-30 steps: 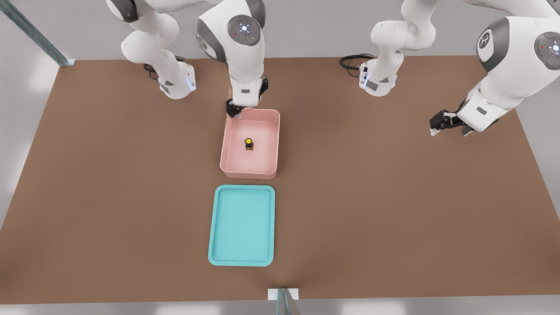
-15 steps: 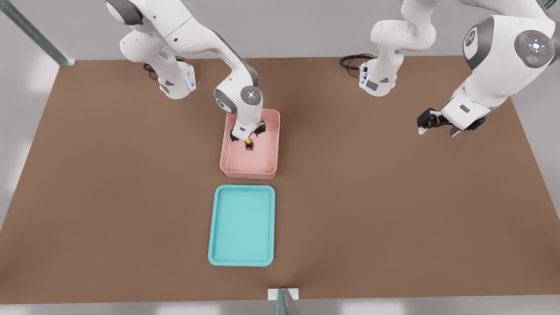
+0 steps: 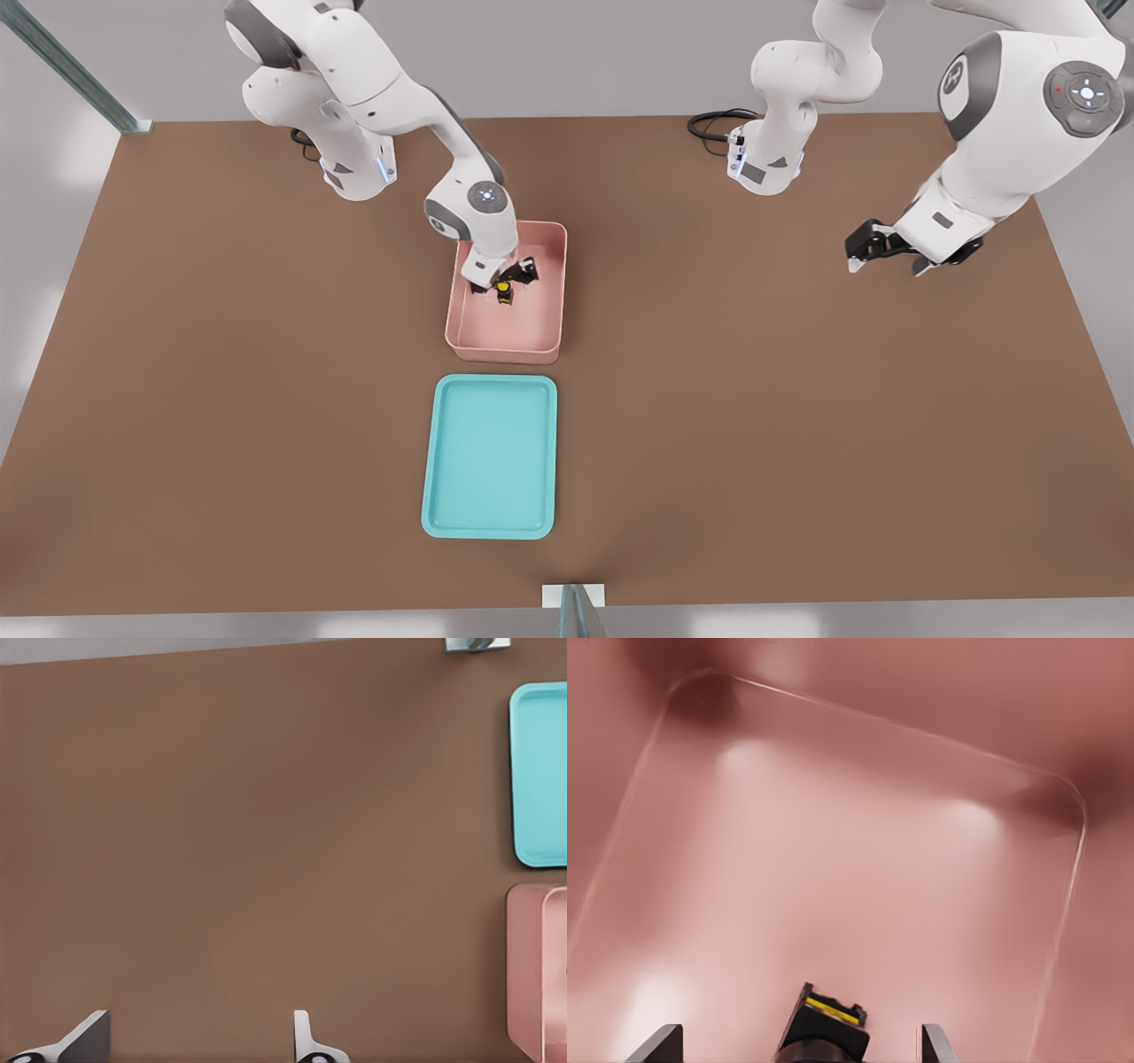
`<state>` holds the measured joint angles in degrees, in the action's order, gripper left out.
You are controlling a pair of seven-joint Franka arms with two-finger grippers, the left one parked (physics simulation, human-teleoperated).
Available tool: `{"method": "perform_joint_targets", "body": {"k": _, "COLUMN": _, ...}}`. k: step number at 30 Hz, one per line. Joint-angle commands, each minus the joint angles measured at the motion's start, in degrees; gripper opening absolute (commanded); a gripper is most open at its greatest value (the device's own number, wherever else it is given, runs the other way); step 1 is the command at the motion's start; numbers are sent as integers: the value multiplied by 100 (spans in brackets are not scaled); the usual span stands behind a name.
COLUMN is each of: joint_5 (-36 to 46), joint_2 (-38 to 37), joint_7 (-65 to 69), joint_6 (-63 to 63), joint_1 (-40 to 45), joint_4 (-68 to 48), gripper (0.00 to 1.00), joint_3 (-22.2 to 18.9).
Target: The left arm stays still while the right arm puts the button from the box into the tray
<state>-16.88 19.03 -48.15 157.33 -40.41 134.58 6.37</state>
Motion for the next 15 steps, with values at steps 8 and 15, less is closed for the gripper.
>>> {"method": "perform_joint_targets", "body": {"k": 8, "joint_5": -492, "joint_2": 5, "joint_7": -995, "joint_6": 623, "joint_1": -2, "joint_4": 288, "gripper": 100, "joint_3": -74}}
{"method": "perform_joint_targets", "body": {"k": 15, "joint_5": -501, "joint_2": -22, "joint_7": -995, "joint_6": 623, "joint_1": 16, "joint_4": 270, "gripper": 56, "joint_3": -83}}
